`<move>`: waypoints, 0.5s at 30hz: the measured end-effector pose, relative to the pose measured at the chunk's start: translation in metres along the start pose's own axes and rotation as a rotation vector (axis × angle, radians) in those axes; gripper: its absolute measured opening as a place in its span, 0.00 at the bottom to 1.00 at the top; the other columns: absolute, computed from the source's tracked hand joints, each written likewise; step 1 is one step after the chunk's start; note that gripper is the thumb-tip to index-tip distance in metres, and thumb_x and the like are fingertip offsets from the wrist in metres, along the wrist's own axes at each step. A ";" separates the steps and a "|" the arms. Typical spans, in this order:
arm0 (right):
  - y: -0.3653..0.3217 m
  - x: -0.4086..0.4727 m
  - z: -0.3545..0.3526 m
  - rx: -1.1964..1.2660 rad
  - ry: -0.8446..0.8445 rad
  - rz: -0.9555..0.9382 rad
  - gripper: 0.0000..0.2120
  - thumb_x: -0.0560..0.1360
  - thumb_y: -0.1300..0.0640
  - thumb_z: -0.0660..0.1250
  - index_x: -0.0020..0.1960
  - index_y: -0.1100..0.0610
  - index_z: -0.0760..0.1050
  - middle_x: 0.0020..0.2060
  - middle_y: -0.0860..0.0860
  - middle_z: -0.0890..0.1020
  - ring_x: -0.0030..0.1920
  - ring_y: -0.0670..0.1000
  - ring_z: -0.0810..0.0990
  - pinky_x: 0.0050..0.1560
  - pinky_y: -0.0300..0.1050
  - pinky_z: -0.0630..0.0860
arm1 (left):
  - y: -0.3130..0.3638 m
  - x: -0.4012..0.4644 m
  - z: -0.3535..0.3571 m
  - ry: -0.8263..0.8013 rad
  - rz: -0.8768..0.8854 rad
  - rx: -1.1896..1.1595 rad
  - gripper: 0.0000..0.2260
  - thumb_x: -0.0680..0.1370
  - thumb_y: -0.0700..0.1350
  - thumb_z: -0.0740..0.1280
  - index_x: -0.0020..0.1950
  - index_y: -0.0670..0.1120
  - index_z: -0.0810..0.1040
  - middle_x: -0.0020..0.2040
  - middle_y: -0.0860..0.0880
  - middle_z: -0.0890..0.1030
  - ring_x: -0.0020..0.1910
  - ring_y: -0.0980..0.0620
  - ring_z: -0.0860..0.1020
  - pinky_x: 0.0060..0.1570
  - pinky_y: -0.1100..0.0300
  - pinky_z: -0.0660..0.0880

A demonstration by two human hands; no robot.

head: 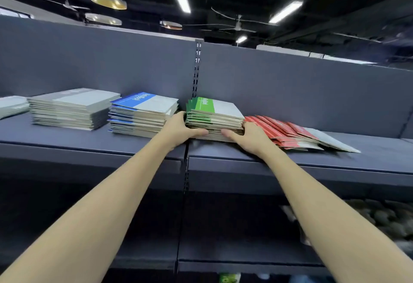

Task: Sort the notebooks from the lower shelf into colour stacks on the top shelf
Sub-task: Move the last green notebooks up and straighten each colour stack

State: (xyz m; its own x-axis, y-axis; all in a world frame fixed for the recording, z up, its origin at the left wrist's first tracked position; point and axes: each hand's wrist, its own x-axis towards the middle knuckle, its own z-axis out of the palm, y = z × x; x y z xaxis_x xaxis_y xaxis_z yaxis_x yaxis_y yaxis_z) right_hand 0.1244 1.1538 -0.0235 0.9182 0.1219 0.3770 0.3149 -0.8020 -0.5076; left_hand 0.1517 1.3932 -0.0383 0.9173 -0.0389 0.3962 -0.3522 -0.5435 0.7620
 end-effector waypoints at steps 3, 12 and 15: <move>0.000 -0.001 0.000 -0.013 0.004 -0.010 0.25 0.74 0.38 0.71 0.65 0.51 0.78 0.57 0.48 0.84 0.57 0.51 0.81 0.55 0.43 0.74 | -0.001 0.000 -0.001 0.020 0.033 0.036 0.25 0.64 0.53 0.81 0.58 0.49 0.81 0.52 0.52 0.83 0.55 0.50 0.80 0.56 0.55 0.75; -0.005 -0.002 -0.001 -0.077 0.053 0.029 0.21 0.75 0.40 0.71 0.58 0.55 0.77 0.47 0.50 0.79 0.48 0.54 0.78 0.47 0.42 0.69 | 0.020 -0.010 0.001 0.062 0.059 0.132 0.15 0.71 0.49 0.78 0.53 0.46 0.81 0.45 0.52 0.80 0.52 0.48 0.79 0.47 0.60 0.69; -0.009 -0.007 -0.001 -0.129 0.045 0.011 0.25 0.72 0.31 0.67 0.56 0.51 0.75 0.46 0.47 0.79 0.47 0.51 0.77 0.47 0.44 0.69 | 0.021 -0.016 -0.004 0.060 0.029 0.010 0.17 0.70 0.58 0.78 0.52 0.50 0.81 0.46 0.55 0.82 0.49 0.54 0.78 0.47 0.62 0.71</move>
State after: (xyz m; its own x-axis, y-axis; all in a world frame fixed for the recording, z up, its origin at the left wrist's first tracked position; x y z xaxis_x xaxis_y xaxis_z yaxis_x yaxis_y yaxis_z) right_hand 0.1154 1.1598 -0.0211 0.9086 0.0888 0.4081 0.2688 -0.8722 -0.4087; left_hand 0.1287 1.3859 -0.0260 0.8937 -0.0046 0.4487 -0.3766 -0.5514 0.7444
